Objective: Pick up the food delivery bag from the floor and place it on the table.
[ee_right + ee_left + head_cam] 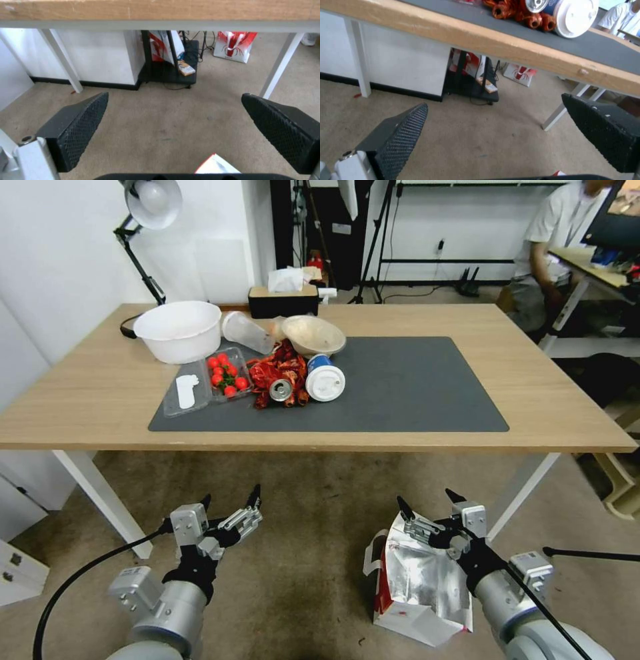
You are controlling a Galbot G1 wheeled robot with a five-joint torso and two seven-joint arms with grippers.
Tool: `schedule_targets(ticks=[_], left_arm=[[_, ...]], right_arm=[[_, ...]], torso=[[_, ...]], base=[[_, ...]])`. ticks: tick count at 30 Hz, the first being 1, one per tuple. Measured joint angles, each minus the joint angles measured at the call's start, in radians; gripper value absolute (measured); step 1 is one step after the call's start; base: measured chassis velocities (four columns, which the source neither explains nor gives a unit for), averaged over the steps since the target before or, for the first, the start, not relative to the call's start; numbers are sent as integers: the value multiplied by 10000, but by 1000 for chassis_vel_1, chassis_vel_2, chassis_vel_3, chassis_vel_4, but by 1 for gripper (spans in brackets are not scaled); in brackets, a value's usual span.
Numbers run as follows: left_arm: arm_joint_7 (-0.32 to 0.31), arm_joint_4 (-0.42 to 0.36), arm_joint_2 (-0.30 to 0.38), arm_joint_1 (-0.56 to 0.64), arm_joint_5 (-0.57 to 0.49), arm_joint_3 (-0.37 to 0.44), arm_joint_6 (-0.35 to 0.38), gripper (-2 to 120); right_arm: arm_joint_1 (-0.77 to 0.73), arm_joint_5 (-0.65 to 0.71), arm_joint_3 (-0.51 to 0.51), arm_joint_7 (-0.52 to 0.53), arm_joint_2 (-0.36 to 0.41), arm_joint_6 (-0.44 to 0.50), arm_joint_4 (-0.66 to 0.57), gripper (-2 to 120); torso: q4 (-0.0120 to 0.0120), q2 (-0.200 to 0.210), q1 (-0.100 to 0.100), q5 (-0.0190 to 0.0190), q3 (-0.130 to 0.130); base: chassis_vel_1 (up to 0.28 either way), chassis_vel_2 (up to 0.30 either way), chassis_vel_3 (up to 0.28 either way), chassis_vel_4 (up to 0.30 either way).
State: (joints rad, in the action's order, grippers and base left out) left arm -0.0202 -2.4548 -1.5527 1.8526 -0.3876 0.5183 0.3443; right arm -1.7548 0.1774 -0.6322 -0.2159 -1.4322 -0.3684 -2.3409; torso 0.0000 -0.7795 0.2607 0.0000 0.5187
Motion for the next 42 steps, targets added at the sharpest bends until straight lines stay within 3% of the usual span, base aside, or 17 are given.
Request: schedule_targets(ticks=[42], left_arm=[[119, 184, -47, -116, 122, -19, -84, 100]], right_arm=[[7, -22, -155, -50, 98, 108, 80, 100]], torso=[[0, 1841, -740, 0, -1100]], base=[[0, 0, 0, 0]])
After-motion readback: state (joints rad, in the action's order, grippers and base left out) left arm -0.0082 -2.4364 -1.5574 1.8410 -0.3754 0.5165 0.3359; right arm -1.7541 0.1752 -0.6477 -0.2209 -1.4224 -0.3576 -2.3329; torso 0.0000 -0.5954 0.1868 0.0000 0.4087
